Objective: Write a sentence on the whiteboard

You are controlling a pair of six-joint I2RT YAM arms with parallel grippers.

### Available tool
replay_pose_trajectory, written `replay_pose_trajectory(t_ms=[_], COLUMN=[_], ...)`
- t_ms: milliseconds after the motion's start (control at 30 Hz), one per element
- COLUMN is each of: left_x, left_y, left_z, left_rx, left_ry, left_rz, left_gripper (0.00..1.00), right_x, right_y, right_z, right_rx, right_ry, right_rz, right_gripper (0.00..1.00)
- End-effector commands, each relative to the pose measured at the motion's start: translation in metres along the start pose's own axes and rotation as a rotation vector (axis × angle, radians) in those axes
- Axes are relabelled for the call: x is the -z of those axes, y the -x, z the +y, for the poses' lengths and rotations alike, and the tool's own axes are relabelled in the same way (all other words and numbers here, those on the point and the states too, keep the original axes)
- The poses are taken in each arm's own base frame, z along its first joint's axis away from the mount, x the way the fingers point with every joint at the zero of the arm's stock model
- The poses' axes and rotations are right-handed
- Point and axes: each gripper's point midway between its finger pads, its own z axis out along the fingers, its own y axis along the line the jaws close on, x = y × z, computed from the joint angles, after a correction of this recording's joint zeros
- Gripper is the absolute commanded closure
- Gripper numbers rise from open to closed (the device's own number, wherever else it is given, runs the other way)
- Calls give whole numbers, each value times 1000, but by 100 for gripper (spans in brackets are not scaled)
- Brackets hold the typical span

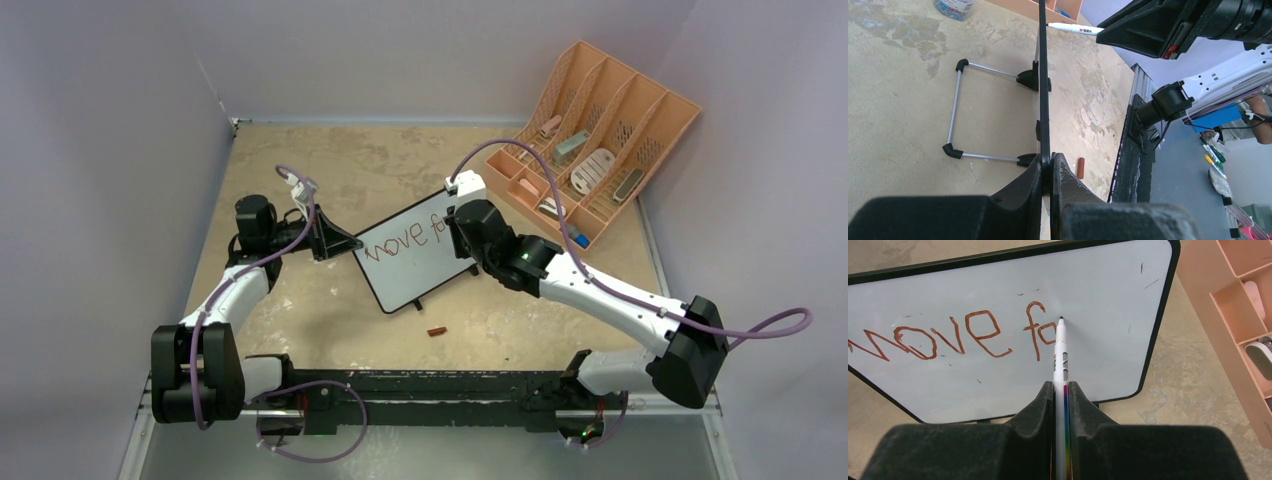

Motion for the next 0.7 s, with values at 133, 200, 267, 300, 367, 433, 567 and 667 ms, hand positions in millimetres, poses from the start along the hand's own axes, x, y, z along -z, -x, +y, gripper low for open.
replay_pose_trajectory(t_ms=[133,200,267,300,367,433,567,667], left_x=[-2,-2,-2,-2,-2,-2,-2,-2], left_y=[6,6,6,6,7,6,6,6], left_z=[-2,-2,-2,-2,-2,-2,-2,-1], left_rx=[-64,-64,-63,-64,-65,-65,-64,-64], left_ry=[-20,-19,-19,-19,-19,-19,-18,-18], left_rz=[4,3,3,3,3,3,3,3], left_gripper=[100,100,100,100,100,100,100,100], right_x=[-4,-4,-3,-3,-3,-3,-2,-1], right_y=[8,5,3,2,-2,-4,-9,-13], right_z=[1,1,0,-1,-1,-2,-3,-3], right_rx=[0,-1,-1,-2,-2,0,0,2], right_ry=[2,2,0,0,0,0,-2,1], right_rz=[-24,-18,-11,-8,1,6,20,31], right_gripper=[100,100,100,100,100,100,100,100])
